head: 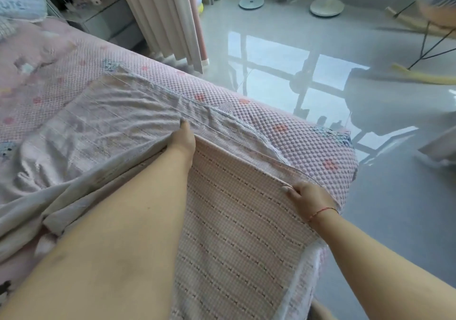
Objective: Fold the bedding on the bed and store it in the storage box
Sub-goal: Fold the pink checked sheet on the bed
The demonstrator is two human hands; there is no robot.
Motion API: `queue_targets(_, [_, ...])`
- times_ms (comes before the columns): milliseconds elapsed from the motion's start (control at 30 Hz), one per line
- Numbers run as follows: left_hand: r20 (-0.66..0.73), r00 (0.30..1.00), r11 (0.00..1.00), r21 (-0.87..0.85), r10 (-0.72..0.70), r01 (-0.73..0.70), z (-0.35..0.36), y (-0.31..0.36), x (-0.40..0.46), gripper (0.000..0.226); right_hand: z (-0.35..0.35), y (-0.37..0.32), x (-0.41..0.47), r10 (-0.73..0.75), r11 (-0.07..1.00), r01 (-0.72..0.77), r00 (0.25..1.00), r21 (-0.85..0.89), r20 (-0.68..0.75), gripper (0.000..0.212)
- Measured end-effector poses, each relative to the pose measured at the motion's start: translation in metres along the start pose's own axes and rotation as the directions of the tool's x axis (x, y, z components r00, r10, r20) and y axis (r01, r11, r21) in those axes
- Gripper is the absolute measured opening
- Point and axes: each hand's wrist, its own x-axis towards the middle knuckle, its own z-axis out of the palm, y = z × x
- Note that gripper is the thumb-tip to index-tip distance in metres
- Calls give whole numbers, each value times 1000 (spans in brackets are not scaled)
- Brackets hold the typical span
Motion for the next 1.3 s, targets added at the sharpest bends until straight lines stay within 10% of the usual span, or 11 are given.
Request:
queue_targets(433, [252, 963, 977, 165, 91, -136, 126, 20, 41, 53, -52, 76, 122, 204, 963, -198, 979, -184, 14, 24])
queue_targets(567, [149, 979, 980, 127, 136, -156, 114, -42, 23, 44, -32, 35, 126, -90, 946, 57, 992, -320, -87, 32])
queue_targets(733, [91, 990, 894, 425, 112, -140, 84, -129, -8, 42, 16, -36, 110, -470, 841, 511, 853, -178, 227, 40])
queue_targets(867, [65, 997, 751, 660, -38, -14, 50, -193, -34, 50, 56, -60, 93, -542, 660, 727, 635, -190, 550, 50])
queue_targets(1033, [-254, 870, 618, 622, -421, 481, 4, -253, -80, 63, 59, -39, 104, -272, 759, 475, 853, -445, 446, 56])
queue_targets(1200, [-97, 877, 612, 681, -470, 403, 3, -272, -116, 67, 81, -61, 57, -412, 611, 704, 673, -362, 614, 60])
queue_targets(1300, [-150, 831, 502, 735, -535, 455, -16, -294, -143, 71, 79, -54, 59, -329, 643, 634, 735, -429, 594, 60])
